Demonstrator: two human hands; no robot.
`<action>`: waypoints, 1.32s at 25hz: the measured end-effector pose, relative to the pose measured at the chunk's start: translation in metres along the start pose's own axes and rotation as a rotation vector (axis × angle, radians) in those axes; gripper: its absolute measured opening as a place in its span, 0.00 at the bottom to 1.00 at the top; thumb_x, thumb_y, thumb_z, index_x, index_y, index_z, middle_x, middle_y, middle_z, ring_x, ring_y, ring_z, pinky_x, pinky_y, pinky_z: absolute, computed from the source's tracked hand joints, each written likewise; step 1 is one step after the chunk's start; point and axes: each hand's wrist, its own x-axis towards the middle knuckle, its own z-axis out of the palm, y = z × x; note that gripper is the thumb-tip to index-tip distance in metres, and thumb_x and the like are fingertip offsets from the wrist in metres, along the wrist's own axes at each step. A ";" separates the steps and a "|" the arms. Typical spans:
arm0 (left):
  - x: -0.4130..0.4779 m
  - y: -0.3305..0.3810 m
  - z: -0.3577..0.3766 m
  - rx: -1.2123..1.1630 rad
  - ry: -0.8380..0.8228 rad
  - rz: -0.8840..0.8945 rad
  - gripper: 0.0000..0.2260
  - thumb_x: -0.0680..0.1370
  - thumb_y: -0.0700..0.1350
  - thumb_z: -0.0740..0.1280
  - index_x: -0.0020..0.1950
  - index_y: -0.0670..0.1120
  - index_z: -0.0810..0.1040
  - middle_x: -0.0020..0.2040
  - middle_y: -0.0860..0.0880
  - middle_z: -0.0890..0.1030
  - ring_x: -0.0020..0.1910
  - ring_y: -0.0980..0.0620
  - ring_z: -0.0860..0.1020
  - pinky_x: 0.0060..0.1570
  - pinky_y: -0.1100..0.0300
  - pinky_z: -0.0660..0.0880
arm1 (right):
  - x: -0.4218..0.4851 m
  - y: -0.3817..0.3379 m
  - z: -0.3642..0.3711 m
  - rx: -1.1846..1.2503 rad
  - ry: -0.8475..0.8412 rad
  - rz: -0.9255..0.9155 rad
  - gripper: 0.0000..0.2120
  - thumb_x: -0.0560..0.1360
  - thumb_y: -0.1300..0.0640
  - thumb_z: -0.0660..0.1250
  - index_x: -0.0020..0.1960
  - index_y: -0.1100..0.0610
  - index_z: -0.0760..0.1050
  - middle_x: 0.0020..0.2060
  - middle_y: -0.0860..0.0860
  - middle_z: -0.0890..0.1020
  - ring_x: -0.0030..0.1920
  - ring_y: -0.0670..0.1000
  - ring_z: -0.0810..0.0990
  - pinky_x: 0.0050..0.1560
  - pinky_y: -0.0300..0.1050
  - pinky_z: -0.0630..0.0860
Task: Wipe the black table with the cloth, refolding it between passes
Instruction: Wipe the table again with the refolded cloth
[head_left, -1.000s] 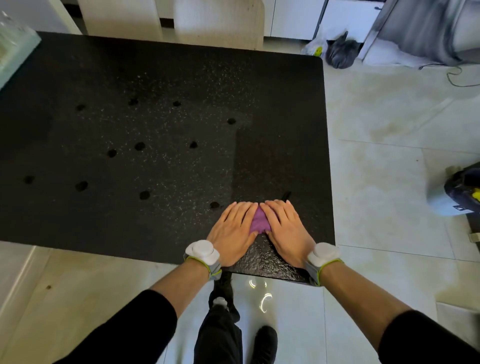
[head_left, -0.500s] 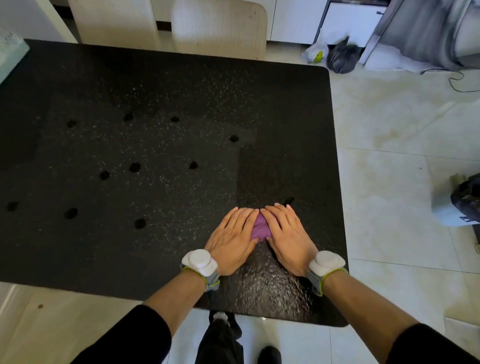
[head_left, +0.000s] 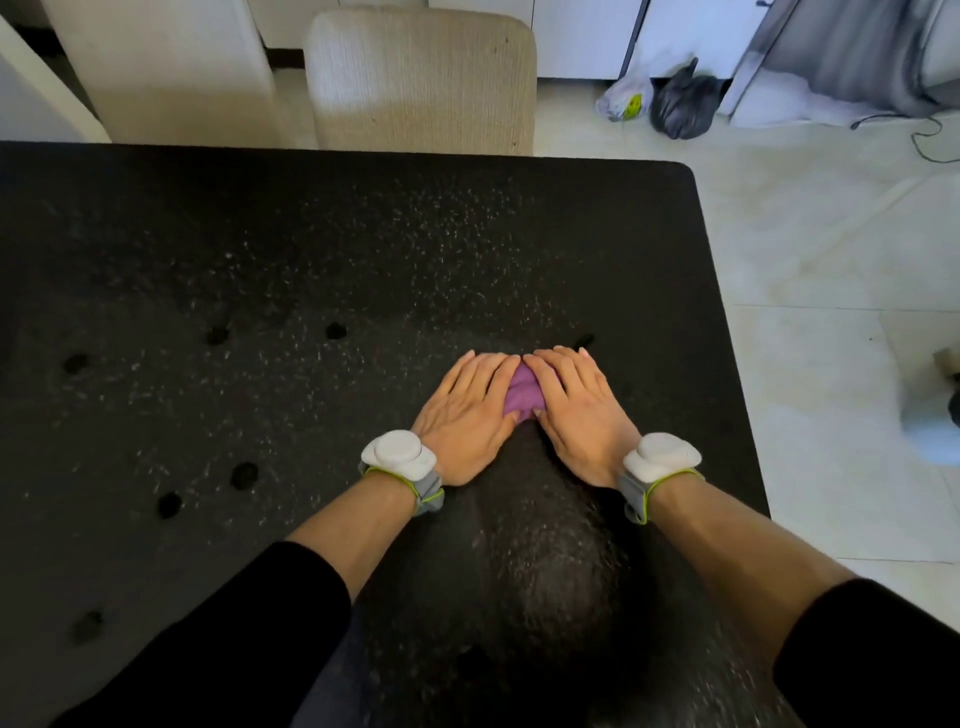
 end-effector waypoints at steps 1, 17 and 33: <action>0.017 -0.013 0.000 -0.001 0.000 0.005 0.30 0.82 0.54 0.54 0.80 0.41 0.56 0.76 0.42 0.65 0.76 0.45 0.63 0.80 0.50 0.49 | 0.019 0.007 0.001 -0.002 0.005 0.012 0.29 0.81 0.51 0.59 0.79 0.58 0.58 0.74 0.56 0.66 0.77 0.59 0.61 0.80 0.59 0.53; 0.040 -0.045 -0.011 0.044 0.027 0.017 0.29 0.82 0.53 0.57 0.79 0.39 0.58 0.74 0.40 0.67 0.72 0.41 0.67 0.77 0.47 0.57 | 0.058 -0.002 0.003 0.037 0.042 0.074 0.30 0.80 0.52 0.60 0.79 0.60 0.58 0.73 0.57 0.67 0.73 0.60 0.65 0.78 0.59 0.55; -0.146 0.013 -0.008 0.109 -0.033 0.011 0.30 0.82 0.52 0.55 0.80 0.38 0.57 0.75 0.40 0.67 0.74 0.42 0.66 0.78 0.47 0.57 | -0.087 -0.109 0.037 -0.023 0.007 -0.034 0.30 0.84 0.47 0.55 0.81 0.60 0.54 0.77 0.58 0.63 0.77 0.60 0.60 0.79 0.59 0.56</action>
